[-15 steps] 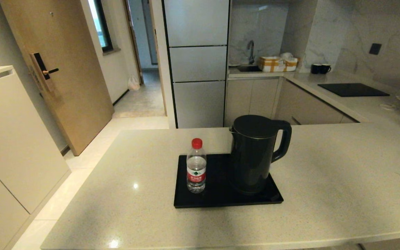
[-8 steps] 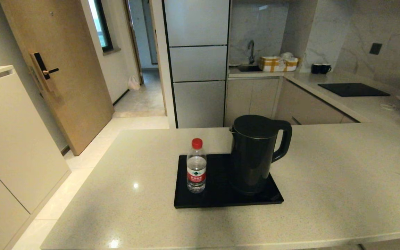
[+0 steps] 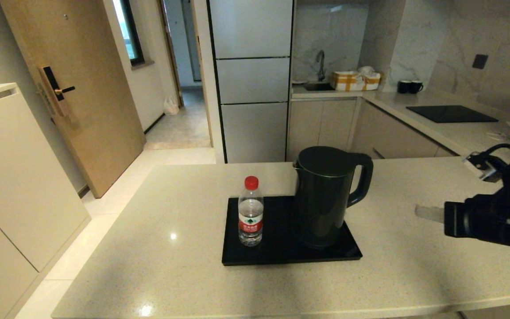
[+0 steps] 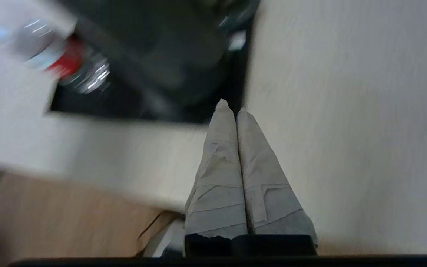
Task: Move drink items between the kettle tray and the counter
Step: Pick up the kettle
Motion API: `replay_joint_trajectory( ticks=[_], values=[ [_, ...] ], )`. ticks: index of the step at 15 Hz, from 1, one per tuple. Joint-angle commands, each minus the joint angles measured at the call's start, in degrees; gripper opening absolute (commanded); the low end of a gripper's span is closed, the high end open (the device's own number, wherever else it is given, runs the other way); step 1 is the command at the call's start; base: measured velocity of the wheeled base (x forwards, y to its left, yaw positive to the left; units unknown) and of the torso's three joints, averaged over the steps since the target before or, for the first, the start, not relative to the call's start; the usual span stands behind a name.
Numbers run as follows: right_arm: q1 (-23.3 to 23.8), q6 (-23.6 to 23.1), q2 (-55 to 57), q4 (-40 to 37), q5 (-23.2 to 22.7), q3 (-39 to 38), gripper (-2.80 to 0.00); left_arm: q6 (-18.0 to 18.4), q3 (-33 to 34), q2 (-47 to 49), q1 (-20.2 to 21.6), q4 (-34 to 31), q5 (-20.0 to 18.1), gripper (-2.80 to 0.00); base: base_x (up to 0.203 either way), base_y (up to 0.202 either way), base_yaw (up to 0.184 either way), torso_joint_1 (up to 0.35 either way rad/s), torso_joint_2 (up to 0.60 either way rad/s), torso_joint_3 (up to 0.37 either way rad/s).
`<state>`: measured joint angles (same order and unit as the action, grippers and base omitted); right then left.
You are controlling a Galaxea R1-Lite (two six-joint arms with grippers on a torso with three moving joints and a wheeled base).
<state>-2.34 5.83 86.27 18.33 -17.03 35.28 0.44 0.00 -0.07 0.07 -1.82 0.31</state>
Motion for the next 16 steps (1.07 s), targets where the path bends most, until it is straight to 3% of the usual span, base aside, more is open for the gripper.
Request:
replay_joint_trajectory(
  ticks=[1,8,11,13,16],
  values=[
    [-0.04,-2.47,9.29,9.02,0.41,1.15,0.0,0.0,0.0,0.07,0.01,0.01,0.04,-2.8,0.0,0.0,0.0,0.0,0.0,0.0],
    [-0.2,-3.98,13.39,10.64,-0.46,4.35,0.0,0.0,0.0,0.07,0.01,-0.03,0.04,-2.8,0.0,0.0,0.0,0.0,0.0,0.0],
    [-0.91,-3.8,17.36,14.73,-0.27,5.55,0.0,0.0,0.0,0.07,0.01,-0.03,0.04,-2.8,0.0,0.0,0.0,0.0,0.0,0.0],
    [-1.43,-3.6,23.41,21.69,-0.09,6.88,0.0,0.0,0.0,0.07,0.01,-0.03,0.04,-2.8,0.0,0.0,0.0,0.0,0.0,0.0],
    [-2.03,-2.72,30.17,27.42,-0.02,13.56,0.0,0.0,0.0,0.07,0.01,-0.03,0.04,-2.8,0.0,0.0,0.0,0.0,0.0,0.0]
  ],
)
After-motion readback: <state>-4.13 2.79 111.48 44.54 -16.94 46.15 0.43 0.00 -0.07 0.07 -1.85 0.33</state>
